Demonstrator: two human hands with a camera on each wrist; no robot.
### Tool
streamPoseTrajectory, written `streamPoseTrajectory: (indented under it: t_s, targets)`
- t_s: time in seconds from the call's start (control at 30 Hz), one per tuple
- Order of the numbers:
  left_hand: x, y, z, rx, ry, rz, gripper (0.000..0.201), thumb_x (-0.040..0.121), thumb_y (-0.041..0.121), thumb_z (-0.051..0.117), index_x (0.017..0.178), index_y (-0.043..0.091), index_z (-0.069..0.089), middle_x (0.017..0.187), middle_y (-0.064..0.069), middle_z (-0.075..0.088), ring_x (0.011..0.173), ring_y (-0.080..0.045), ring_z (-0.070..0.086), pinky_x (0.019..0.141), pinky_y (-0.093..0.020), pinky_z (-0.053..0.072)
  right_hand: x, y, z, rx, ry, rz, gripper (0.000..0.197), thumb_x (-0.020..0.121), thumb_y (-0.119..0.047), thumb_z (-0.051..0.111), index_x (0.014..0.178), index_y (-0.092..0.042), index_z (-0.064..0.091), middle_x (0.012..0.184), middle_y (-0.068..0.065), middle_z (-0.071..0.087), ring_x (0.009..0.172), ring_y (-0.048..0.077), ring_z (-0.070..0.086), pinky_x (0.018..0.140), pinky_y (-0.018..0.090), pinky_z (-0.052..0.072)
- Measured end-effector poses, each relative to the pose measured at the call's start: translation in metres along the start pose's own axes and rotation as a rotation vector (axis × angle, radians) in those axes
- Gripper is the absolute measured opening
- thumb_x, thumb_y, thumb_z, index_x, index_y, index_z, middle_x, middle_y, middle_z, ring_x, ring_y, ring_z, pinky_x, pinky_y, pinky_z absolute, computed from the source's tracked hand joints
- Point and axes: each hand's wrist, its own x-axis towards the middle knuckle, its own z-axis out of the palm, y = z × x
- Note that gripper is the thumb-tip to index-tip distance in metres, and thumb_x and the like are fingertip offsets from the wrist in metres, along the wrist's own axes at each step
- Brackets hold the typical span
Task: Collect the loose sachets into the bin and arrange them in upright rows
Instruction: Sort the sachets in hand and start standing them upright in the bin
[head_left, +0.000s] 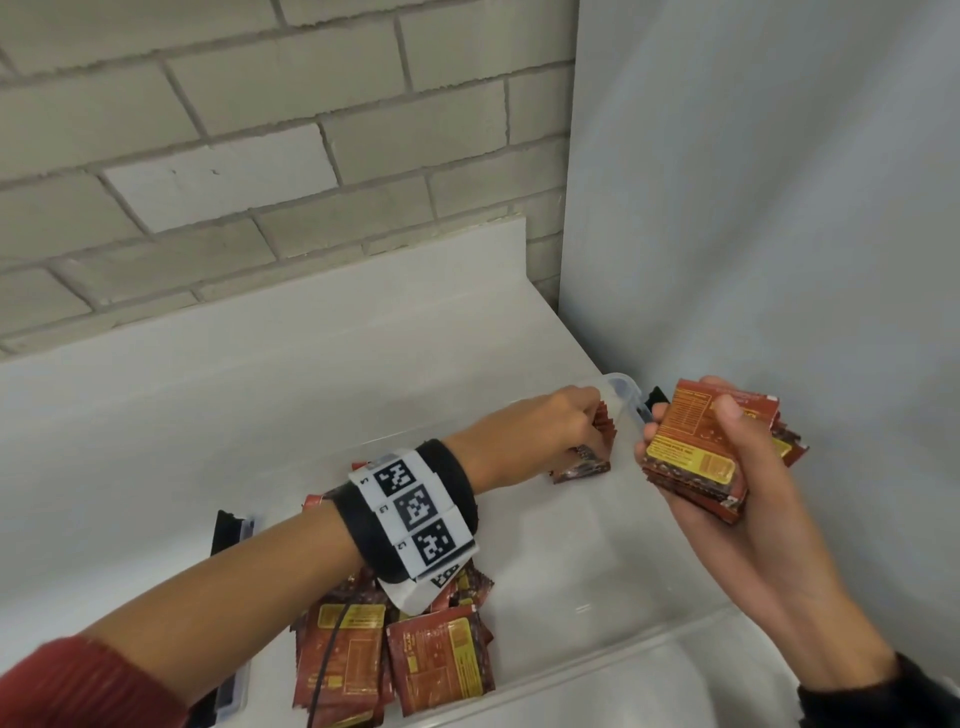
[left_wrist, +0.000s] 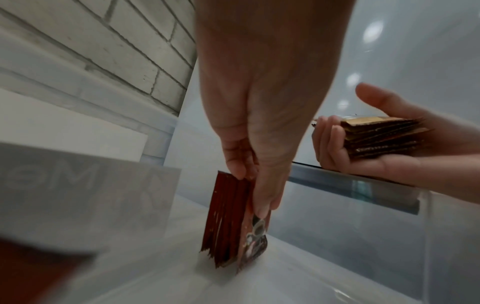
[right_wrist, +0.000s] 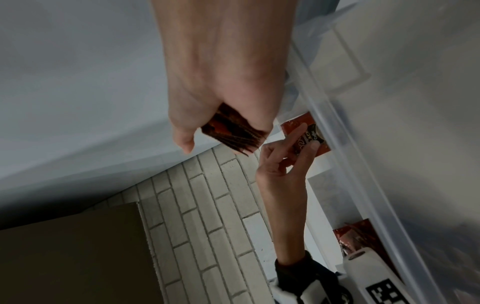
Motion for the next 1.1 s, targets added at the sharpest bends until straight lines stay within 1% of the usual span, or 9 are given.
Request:
streamPoseTrajectory:
  t_s: [0.13,0.2,0.3,0.5,0.6,0.73,0.83,0.97,1.1]
  targets:
    - [0.000,-0.002,0.002,0.017,0.037,0.027,0.028,0.085,0.003,0.063,0.111,0.011,0.072,0.098,-0.011,0.048,0.096,-0.027,0.048,0.067,-0.023,0.028,-0.002,-0.002,0.000,0.037,-0.025,0.009,0.020,0.077,-0.023,0.052,0.089,-0.019,0.067,0.085,0.011,0.067,0.074,0.019,0.067,0.089,0.035,0.050]
    - [0.001,-0.003,0.005,0.032,0.054,0.037,0.028,0.085,0.004,0.065,0.110,0.012,0.072,0.095,-0.007,0.044,0.095,-0.027,0.048,0.066,-0.025,0.029,-0.003,-0.002,-0.001,0.047,-0.040,0.016,0.021,0.076,-0.020,0.051,0.087,-0.018,0.070,0.085,0.012,0.067,0.075,0.020,0.067,0.090,0.035,0.050]
    - [0.002,-0.005,0.009,0.047,0.083,0.056,0.026,0.085,0.006,0.066,0.109,0.012,0.073,0.091,0.001,0.032,0.093,-0.025,0.047,0.064,-0.025,0.029,-0.003,-0.003,-0.002,0.004,-0.050,0.021,0.025,0.076,-0.016,0.051,0.098,-0.017,0.063,0.088,0.012,0.068,0.080,0.022,0.067,0.090,0.036,0.050]
    - [0.003,-0.010,0.012,0.019,0.114,0.090,0.022,0.087,0.007,0.064,0.107,0.011,0.073,0.090,-0.003,0.037,0.089,-0.019,0.042,0.066,-0.018,0.025,0.000,-0.001,-0.006,-0.050,-0.066,0.027,0.035,0.078,-0.012,0.051,0.112,-0.016,0.059,0.104,0.017,0.068,0.101,0.029,0.065,0.097,0.039,0.047]
    - [0.002,-0.013,0.008,-0.081,0.128,0.050,0.021,0.089,0.009,0.062,0.108,0.008,0.071,0.090,0.000,0.036,0.087,-0.013,0.040,0.069,-0.015,0.027,0.001,0.000,-0.007,-0.102,-0.052,0.013,0.038,0.077,-0.011,0.054,0.113,-0.019,0.061,0.110,0.015,0.068,0.104,0.028,0.065,0.093,0.037,0.049]
    - [-0.001,-0.012,-0.014,-0.255,0.202,-0.033,0.025,0.097,0.021,0.052,0.111,0.009,0.069,0.094,-0.003,0.054,0.079,-0.006,0.049,0.074,-0.018,0.039,0.002,0.001,-0.008,-0.149,-0.063,0.007,0.037,0.079,-0.009,0.055,0.114,-0.020,0.062,0.107,0.008,0.071,0.095,0.020,0.069,0.085,0.031,0.053]
    - [-0.006,-0.004,-0.029,-0.446,0.300,-0.072,0.033,0.099,0.030,0.046,0.107,0.008,0.068,0.094,-0.008,0.066,0.085,-0.015,0.061,0.078,-0.028,0.048,0.002,0.001,-0.008,-0.177,-0.085,0.013,0.038,0.080,-0.011,0.056,0.116,-0.021,0.062,0.105,0.006,0.071,0.093,0.018,0.070,0.081,0.029,0.056]
    - [-0.015,0.011,-0.039,-0.784,0.243,-0.091,0.022,0.093,0.024,0.060,0.110,0.011,0.067,0.101,-0.006,0.069,0.092,-0.013,0.065,0.086,-0.036,0.053,0.003,0.001,-0.009,-0.203,-0.120,0.046,0.046,0.083,-0.015,0.056,0.129,-0.014,0.056,0.117,0.010,0.068,0.104,0.022,0.067,0.084,0.030,0.056]
    - [-0.018,0.016,-0.042,-0.896,0.246,-0.092,0.029,0.083,0.011,0.072,0.111,0.008,0.064,0.099,-0.012,0.068,0.087,-0.017,0.061,0.082,-0.040,0.051,0.002,0.001,-0.007,-0.231,-0.175,0.067,0.046,0.089,-0.023,0.052,0.134,-0.012,0.053,0.127,0.009,0.063,0.117,0.024,0.061,0.095,0.037,0.050]
